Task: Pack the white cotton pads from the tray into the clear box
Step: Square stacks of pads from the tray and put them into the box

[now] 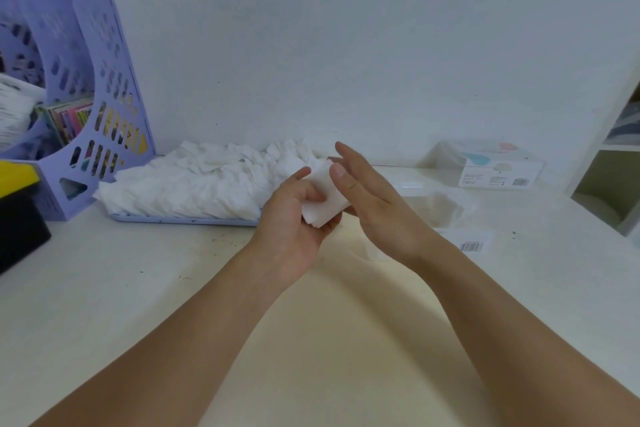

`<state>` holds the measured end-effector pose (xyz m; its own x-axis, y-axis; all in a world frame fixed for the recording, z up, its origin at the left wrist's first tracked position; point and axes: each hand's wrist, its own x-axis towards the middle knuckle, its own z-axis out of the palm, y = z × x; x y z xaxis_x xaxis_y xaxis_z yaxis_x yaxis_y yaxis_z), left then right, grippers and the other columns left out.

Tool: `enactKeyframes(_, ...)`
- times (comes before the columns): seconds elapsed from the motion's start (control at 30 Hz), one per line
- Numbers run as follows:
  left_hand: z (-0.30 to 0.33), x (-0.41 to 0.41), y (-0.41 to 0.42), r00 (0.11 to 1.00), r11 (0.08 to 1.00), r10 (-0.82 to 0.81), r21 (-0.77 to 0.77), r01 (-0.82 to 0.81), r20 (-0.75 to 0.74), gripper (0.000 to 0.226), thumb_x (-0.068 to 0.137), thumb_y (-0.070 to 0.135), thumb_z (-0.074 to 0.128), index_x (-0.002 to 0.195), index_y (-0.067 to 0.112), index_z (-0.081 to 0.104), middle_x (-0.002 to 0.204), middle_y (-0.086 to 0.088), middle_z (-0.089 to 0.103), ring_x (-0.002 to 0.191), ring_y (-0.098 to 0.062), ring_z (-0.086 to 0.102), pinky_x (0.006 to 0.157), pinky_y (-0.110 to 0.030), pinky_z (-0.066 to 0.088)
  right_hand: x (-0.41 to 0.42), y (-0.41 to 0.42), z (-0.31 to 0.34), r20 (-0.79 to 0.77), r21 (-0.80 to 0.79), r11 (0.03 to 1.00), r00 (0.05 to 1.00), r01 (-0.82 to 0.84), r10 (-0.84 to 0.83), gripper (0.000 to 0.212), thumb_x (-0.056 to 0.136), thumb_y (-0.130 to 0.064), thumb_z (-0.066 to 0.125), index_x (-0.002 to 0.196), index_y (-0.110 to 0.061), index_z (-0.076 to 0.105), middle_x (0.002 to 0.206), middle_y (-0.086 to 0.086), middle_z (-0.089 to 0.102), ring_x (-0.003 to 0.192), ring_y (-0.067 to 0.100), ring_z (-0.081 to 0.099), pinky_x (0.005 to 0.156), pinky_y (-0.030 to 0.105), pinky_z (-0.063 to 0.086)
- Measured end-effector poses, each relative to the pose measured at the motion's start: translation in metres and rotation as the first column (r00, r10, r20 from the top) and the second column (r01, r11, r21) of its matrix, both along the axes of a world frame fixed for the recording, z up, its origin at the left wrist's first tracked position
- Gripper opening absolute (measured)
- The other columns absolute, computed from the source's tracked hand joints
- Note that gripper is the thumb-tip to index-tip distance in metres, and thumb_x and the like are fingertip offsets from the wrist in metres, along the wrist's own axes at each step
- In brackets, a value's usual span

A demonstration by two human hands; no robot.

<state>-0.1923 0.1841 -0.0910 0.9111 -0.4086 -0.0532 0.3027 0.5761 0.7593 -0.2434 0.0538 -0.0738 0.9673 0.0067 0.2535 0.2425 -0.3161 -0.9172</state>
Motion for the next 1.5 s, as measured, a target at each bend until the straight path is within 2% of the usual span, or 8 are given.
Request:
enactKeyframes(0.13,0.002,-0.005,-0.002,0.996,0.993,-0.041,0.109,0.032,0.08,0.072,0.071,-0.005,0.046,0.14,0.014,0.05,0.13,-0.02,0.065,0.108,-0.029,0.067,0.082,-0.036,0.056,0.002,-0.001,0.001,0.024,-0.06,0.998,1.0,0.019,-0.017,0.056,0.103,-0.049,0.045,0.156,-0.04,0.03,0.14,-0.015,0.054,0.121,-0.014,0.051,0.092,0.008,0.043)
enactKeyframes(0.27,0.004,-0.011,-0.007,0.999,0.999,-0.024,0.047,0.023,0.03,0.057,0.089,-0.011,0.039,0.137,0.016,0.051,0.126,-0.018,0.068,0.113,-0.03,0.069,0.086,-0.037,0.059,0.0,-0.003,0.001,-0.018,-0.092,0.995,0.999,-0.04,0.039,0.071,0.097,-0.055,0.047,0.16,-0.033,0.022,0.139,-0.012,0.057,0.127,-0.003,0.053,0.108,0.021,0.043)
enactKeyframes(0.5,0.002,-0.01,-0.013,0.986,0.997,-0.053,0.054,0.045,0.155,0.044,0.098,-0.006,0.039,0.13,0.021,0.05,0.118,-0.013,0.064,0.097,-0.026,0.068,0.075,-0.034,0.057,0.007,-0.039,0.013,0.052,-0.081,0.994,0.996,0.075,-0.071,0.032,0.091,-0.021,0.076,0.121,-0.014,0.069,0.098,0.01,0.075,0.078,0.017,0.069,0.063,0.026,0.054)
enactKeyframes(0.7,-0.011,-0.005,-0.028,0.943,0.982,0.071,0.142,-0.123,0.324,0.045,0.094,0.009,0.065,0.134,0.016,0.047,0.126,-0.009,0.065,0.111,-0.023,0.069,0.079,-0.026,0.058,0.01,-0.052,0.011,0.065,-0.04,0.984,0.984,0.171,-0.169,0.037,0.083,-0.016,0.084,0.115,-0.012,0.069,0.088,0.009,0.079,0.082,0.026,0.076,0.067,0.031,0.06)
enactKeyframes(0.87,-0.036,0.007,-0.03,0.531,0.721,-0.121,0.442,-0.534,0.839,0.047,0.092,0.036,0.07,0.134,0.036,0.049,0.134,0.021,0.052,0.121,0.002,0.05,0.099,-0.011,0.041,0.014,-0.094,0.019,0.022,0.073,0.875,0.876,0.479,-0.482,0.047,0.073,-0.028,0.088,0.115,-0.017,0.068,0.096,0.005,0.076,0.073,0.014,0.069,0.059,0.023,0.045)
enactKeyframes(0.97,-0.045,0.013,-0.033,0.262,0.575,-0.406,0.468,-0.671,0.876,0.038,0.091,0.049,0.066,0.124,0.032,0.061,0.13,0.021,0.054,0.118,-0.006,0.043,0.099,-0.013,0.035,0.006,-0.126,0.022,-0.073,-0.084,0.813,0.81,0.576,-0.581,0.05,0.072,-0.026,0.09,0.113,-0.015,0.063,0.103,0.005,0.07,0.072,0.015,0.065,0.056,0.023,0.043)
enactKeyframes(1.27,-0.053,0.019,-0.032,0.212,0.57,-0.495,0.499,-0.653,0.843,0.014,0.097,0.038,0.06,0.092,0.026,0.064,0.101,0.015,0.051,0.091,-0.01,0.049,0.077,-0.022,0.041,0.02,-0.115,0.005,0.065,-0.556,0.609,0.761,0.565,-0.646,0.037,0.067,-0.031,0.091,0.068,-0.017,0.057,0.067,-0.002,0.061,0.063,0.017,0.06,0.057,0.027,0.04)
enactKeyframes(1.5,-0.055,0.021,-0.031,0.204,0.561,-0.504,0.498,-0.662,0.839,0.028,0.096,0.048,0.051,0.092,0.025,0.065,0.1,0.015,0.048,0.091,-0.012,0.05,0.079,-0.03,0.046,0.033,-0.11,-0.003,0.137,-0.711,0.428,0.707,0.558,-0.694,0.029,0.072,-0.032,0.085,0.084,-0.013,0.066,0.081,0.005,0.07,0.079,0.025,0.068,0.063,0.029,0.047)
